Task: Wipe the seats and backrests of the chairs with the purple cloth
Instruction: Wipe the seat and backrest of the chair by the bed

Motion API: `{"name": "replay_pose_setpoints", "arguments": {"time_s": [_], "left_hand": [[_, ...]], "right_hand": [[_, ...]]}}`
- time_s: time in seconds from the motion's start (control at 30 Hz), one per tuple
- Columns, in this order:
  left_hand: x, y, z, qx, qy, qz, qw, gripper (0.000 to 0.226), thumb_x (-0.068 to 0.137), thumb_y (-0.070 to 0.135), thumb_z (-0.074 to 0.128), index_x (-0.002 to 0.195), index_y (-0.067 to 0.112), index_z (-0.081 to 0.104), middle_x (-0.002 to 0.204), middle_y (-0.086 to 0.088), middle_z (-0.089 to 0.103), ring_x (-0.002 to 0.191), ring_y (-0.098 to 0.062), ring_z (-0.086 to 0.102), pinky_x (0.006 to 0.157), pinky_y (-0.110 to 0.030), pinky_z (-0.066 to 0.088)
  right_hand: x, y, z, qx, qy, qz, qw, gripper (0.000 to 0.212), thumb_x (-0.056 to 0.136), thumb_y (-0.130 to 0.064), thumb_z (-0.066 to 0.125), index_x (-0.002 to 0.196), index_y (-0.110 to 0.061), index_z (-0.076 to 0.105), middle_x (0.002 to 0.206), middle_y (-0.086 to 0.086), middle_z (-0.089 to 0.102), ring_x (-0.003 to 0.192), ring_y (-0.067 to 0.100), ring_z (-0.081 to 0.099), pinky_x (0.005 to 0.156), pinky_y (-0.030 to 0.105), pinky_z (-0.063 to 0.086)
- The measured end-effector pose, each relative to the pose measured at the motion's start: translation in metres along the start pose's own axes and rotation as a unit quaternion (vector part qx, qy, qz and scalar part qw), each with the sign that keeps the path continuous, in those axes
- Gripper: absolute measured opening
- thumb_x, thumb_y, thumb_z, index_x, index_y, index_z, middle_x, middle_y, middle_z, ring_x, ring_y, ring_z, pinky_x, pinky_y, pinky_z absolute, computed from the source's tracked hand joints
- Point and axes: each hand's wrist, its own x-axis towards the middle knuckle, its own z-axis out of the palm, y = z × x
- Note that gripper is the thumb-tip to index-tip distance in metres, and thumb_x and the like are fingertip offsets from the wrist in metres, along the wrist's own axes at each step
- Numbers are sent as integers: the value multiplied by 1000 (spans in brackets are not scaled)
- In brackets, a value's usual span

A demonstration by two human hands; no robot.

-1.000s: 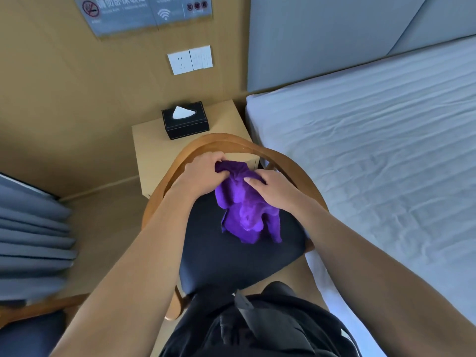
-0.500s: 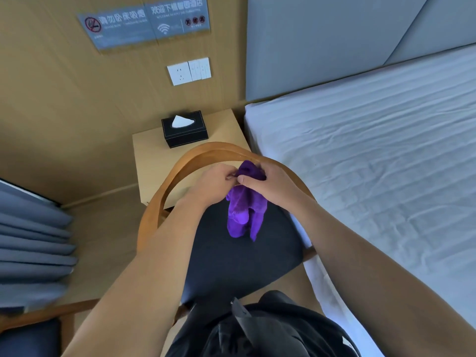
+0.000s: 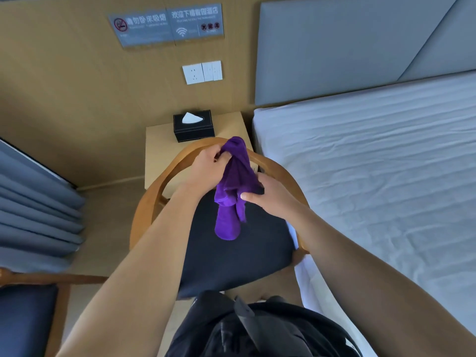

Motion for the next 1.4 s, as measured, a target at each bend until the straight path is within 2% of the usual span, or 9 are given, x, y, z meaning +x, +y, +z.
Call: {"name": "replay_pose_setpoints", "arguments": {"time_s": [0.17, 0.27, 0.33, 0.43, 0.53, 0.77, 0.9, 1.13, 1.4], "left_hand": [[-5, 9, 2, 42, 41, -2, 998, 22, 102, 32, 50, 106, 15, 64, 87, 1, 64, 77, -16, 60, 66, -27, 44], [-14, 7, 6, 60, 14, 9, 998, 23, 100, 28, 55, 111, 11, 66, 97, 1, 65, 87, -16, 61, 71, -23, 44], [-21, 0, 11, 108, -12, -29, 994, 26, 100, 26, 55, 120, 13, 64, 112, -1, 63, 96, -17, 61, 78, -25, 45], [-33, -7, 20, 138, -64, -92, 984, 19, 93, 15, 58, 111, 16, 62, 98, 4, 63, 86, -12, 58, 63, -17, 38], [-40, -6, 27, 116, -155, -93, 977, 15, 85, 14, 65, 99, 18, 60, 87, 6, 65, 84, -12, 61, 57, -13, 39], [-36, 7, 39, 79, -131, -38, 988, 17, 90, 13, 66, 107, 8, 68, 98, -10, 70, 93, -28, 64, 84, -40, 52], [-26, 13, 38, 120, -101, -46, 987, 18, 94, 15, 62, 106, 11, 75, 93, -3, 73, 87, -20, 64, 73, -29, 46], [-18, 19, 27, 82, -21, -4, 996, 9, 91, 18, 67, 93, 22, 75, 76, 14, 63, 76, -4, 58, 64, -17, 41], [-19, 32, 20, 38, -51, 69, 996, 19, 91, 11, 64, 91, 28, 73, 84, 23, 67, 82, 11, 59, 68, -3, 42]], "right_hand": [[-8, -17, -10, 61, 63, -50, 995, 37, 99, -29, 56, 134, -20, 49, 118, -5, 64, 108, 11, 61, 91, 26, 51], [-9, -23, -19, 80, 106, -43, 990, 21, 99, -29, 57, 118, -23, 48, 103, -14, 60, 97, 3, 61, 73, 8, 46], [-10, -25, -22, 84, 109, -39, 990, 21, 100, -30, 55, 118, -22, 46, 103, -14, 57, 97, 5, 60, 75, 12, 48], [-11, -26, -24, 108, 112, -34, 987, 33, 102, -29, 53, 131, -13, 47, 117, -2, 59, 112, 16, 58, 94, 29, 51], [-13, -21, -23, 136, 104, -29, 985, 23, 98, -29, 60, 118, -23, 51, 107, -6, 64, 98, 4, 61, 76, 5, 45], [-14, -13, -27, 177, 79, -24, 981, 47, 90, -17, 69, 129, -34, 48, 116, -14, 65, 102, -4, 62, 84, 10, 49], [-8, -1, -38, 80, 132, -1, 988, 48, 99, -23, 57, 144, -20, 43, 133, -1, 59, 119, 15, 56, 98, 27, 44], [-3, 13, -41, 55, 172, 61, 982, 49, 91, -36, 67, 128, -11, 47, 109, -2, 57, 101, 20, 60, 82, 31, 51], [-6, -9, -22, 74, 50, -63, 994, 60, 87, -28, 74, 138, -19, 45, 131, -5, 58, 120, 11, 55, 101, 31, 47]]}}
